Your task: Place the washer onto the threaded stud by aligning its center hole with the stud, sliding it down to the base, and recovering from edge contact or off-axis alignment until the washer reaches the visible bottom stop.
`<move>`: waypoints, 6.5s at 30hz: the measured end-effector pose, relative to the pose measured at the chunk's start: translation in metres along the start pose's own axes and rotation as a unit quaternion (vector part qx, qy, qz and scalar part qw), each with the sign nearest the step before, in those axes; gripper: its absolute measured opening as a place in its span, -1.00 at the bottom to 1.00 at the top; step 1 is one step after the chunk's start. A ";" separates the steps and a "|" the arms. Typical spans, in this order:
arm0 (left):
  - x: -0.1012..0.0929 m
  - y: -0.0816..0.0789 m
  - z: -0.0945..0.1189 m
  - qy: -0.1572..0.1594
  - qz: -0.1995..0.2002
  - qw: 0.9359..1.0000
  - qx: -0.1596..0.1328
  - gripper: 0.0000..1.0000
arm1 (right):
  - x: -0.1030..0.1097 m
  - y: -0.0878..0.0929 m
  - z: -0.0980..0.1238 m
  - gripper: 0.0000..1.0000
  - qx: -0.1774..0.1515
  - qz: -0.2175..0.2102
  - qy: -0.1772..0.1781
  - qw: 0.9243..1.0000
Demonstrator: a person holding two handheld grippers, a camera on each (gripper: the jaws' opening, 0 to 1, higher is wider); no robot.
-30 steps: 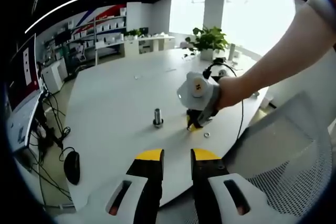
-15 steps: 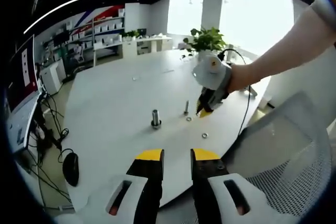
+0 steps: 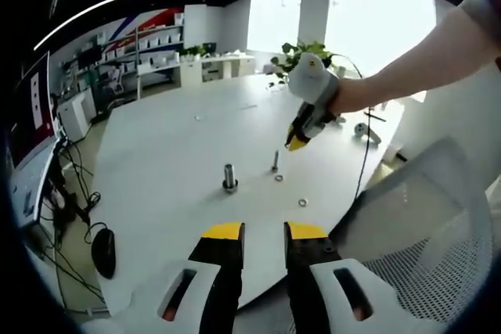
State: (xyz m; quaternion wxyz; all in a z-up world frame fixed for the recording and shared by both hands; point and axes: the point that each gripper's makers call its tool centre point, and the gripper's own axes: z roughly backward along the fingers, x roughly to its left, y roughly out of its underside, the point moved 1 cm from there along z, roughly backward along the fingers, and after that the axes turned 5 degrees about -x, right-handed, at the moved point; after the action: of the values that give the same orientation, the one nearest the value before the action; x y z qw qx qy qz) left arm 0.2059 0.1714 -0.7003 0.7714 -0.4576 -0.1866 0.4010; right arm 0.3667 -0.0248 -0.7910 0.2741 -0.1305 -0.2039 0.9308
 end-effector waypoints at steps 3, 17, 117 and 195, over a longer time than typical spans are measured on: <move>0.000 0.001 0.000 0.001 0.001 1.000 0.002 -0.65 | 0.001 -0.005 -0.006 -0.72 0.004 0.019 -0.003 1.000; -0.001 0.002 -0.001 -0.005 -0.020 1.000 0.011 -0.65 | 0.000 -0.002 -0.018 -0.72 0.026 0.062 -0.004 0.998; 0.002 0.007 -0.001 -0.024 -0.046 0.998 0.031 -0.66 | 0.116 0.064 -0.040 -0.62 0.080 0.211 -0.136 0.965; 0.000 0.005 -0.001 -0.012 -0.039 0.999 0.024 -0.71 | -0.001 -0.013 -0.014 -0.74 0.001 0.070 0.011 0.998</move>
State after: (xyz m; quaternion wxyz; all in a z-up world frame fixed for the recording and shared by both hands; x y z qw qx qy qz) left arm 0.2042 0.1724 -0.7053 0.7949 -0.4262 -0.2039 0.3807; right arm 0.3786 -0.0114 -0.7975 0.2110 -0.1547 -0.1900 0.9463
